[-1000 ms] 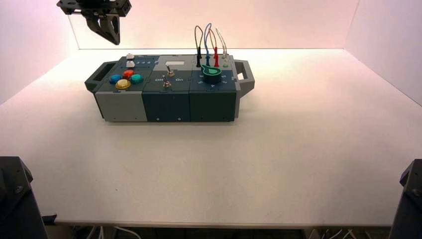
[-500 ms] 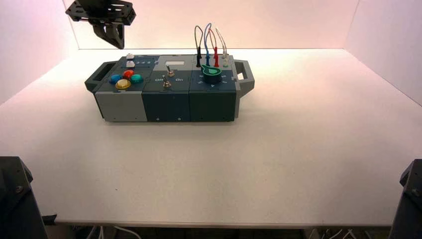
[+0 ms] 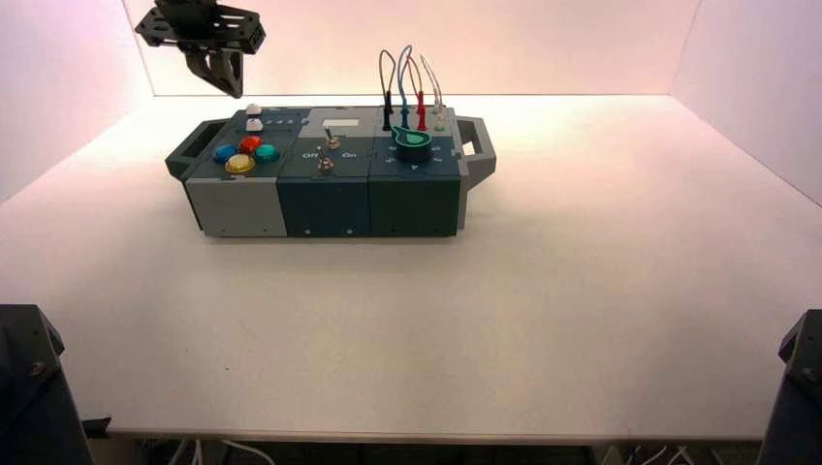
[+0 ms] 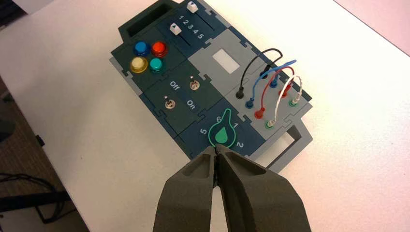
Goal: Move the top slider to position 2.
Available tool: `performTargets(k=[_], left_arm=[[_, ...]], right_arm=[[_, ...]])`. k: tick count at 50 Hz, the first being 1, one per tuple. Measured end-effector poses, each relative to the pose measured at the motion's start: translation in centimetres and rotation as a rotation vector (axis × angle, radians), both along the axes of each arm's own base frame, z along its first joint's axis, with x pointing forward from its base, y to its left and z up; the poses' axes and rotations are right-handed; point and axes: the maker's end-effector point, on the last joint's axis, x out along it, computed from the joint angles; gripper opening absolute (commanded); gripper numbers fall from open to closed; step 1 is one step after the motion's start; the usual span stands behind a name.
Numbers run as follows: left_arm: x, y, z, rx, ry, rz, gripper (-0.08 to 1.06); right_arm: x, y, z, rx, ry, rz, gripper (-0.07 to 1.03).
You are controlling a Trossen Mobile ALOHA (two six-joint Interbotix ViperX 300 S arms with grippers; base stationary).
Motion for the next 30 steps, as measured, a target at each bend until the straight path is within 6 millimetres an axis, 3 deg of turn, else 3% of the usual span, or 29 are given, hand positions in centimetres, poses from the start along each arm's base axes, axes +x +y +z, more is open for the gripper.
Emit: performTargets(k=[19,30], left_arm=[[0.1,0.0,-2.0,0.003,0.041,-0.003,-0.03],[0.6,0.0,-2.0,0.002,0.035,-0.002,-0.03]], right_arm=[[0.0,-0.1,-0.1,-0.009,-0.003,0.003,-0.02],[0.0,-0.1,-0.2,-0.009,-0.003,0.002,-0.02]])
